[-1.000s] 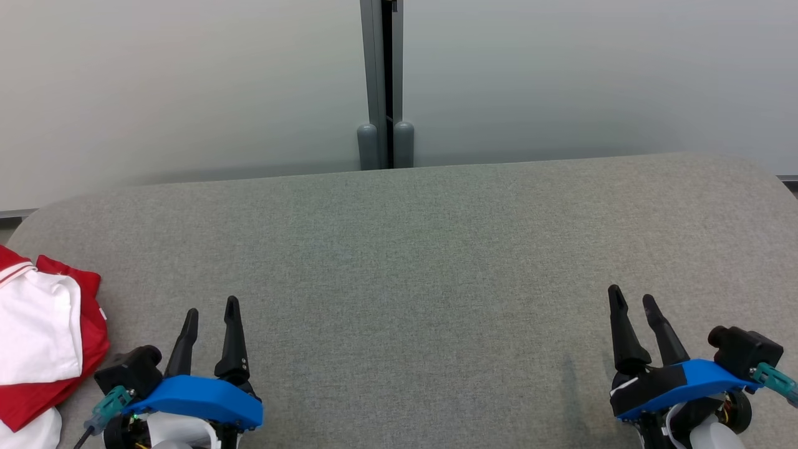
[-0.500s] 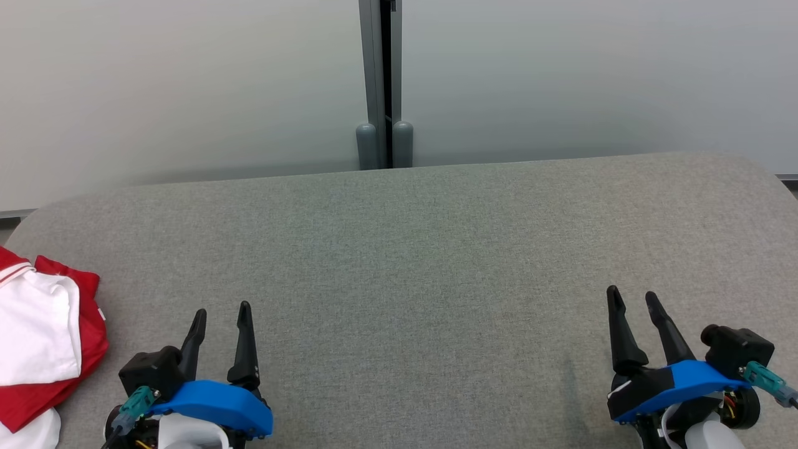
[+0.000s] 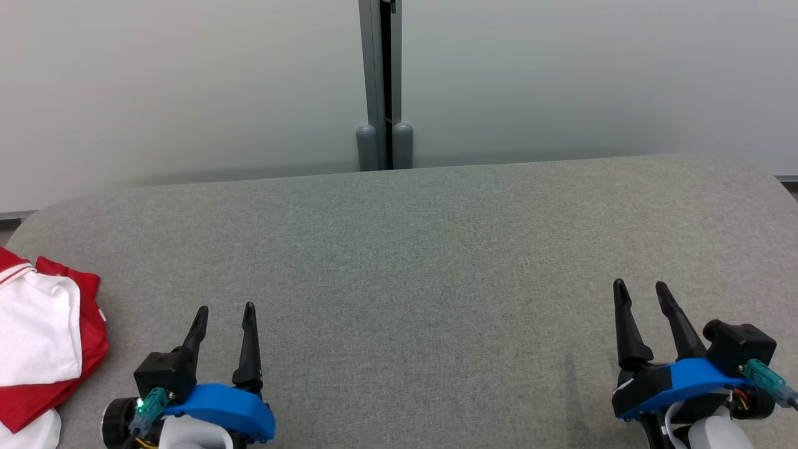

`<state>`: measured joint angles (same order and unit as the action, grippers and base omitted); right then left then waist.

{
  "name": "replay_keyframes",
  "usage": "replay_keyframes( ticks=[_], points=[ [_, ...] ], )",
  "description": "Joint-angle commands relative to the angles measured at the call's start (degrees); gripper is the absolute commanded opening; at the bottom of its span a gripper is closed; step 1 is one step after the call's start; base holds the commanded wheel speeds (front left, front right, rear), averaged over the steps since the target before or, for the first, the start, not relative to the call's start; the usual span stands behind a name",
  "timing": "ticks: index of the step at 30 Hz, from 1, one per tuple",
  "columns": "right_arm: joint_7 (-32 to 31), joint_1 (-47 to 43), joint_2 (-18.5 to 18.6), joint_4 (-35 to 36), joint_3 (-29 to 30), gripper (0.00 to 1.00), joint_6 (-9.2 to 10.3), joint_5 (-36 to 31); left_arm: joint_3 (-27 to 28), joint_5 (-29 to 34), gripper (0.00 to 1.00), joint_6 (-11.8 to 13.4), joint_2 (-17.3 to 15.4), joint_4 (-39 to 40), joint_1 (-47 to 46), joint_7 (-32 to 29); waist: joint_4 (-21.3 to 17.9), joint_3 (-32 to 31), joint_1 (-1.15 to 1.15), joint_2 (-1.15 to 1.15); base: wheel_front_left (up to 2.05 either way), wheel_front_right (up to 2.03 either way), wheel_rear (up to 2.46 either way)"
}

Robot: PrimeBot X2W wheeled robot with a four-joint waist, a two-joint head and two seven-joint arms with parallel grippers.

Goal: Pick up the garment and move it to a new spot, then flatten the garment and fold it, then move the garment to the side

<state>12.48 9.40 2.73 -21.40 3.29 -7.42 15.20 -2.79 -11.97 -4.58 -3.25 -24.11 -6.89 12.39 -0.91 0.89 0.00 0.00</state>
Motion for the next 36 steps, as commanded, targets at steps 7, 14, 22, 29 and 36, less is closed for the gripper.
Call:
replay_keyframes(
  ticks=[7, 14, 22, 29, 36],
  points=[
    [1.1, 0.8, 0.2, 0.0, 0.3, 1.00, -0.07, -5.8, -0.1, 4.3, 1.00, 1.0, -0.4, -0.1, -0.7, 1.2, 0.1, 0.1, 0.00, 0.00, 0.00, 0.00, 0.00],
    [1.9, 0.9, 0.3, -2.1, 0.2, 1.00, -0.07, -10.2, 0.0, 7.0, 1.00, 1.6, -0.2, -1.3, -0.4, 2.0, 0.1, 0.3, 0.00, 0.00, 0.00, 0.00, 0.00],
    [2.7, 0.9, 0.3, -3.3, 0.4, 1.00, -0.07, -13.1, 0.7, 9.5, 1.00, 2.2, 0.0, -2.2, -0.1, 2.8, 0.1, 0.2, 0.00, 0.00, 0.00, 0.00, 0.00],
    [2.8, 0.7, 0.2, -2.4, 2.7, 1.00, -0.07, -11.1, 1.6, 9.1, 1.00, 2.5, 0.2, -1.5, 0.1, 2.9, 0.1, 0.1, 0.00, 0.00, 0.00, 0.00, 0.00],
    [2.8, 0.6, 0.2, -3.2, 3.5, 1.00, -0.07, -10.4, 2.0, 8.8, 1.00, 2.5, 0.3, -1.9, 0.3, 2.9, 0.1, 0.1, 0.00, 0.00, 0.00, 0.00, 0.00]
  ],
)
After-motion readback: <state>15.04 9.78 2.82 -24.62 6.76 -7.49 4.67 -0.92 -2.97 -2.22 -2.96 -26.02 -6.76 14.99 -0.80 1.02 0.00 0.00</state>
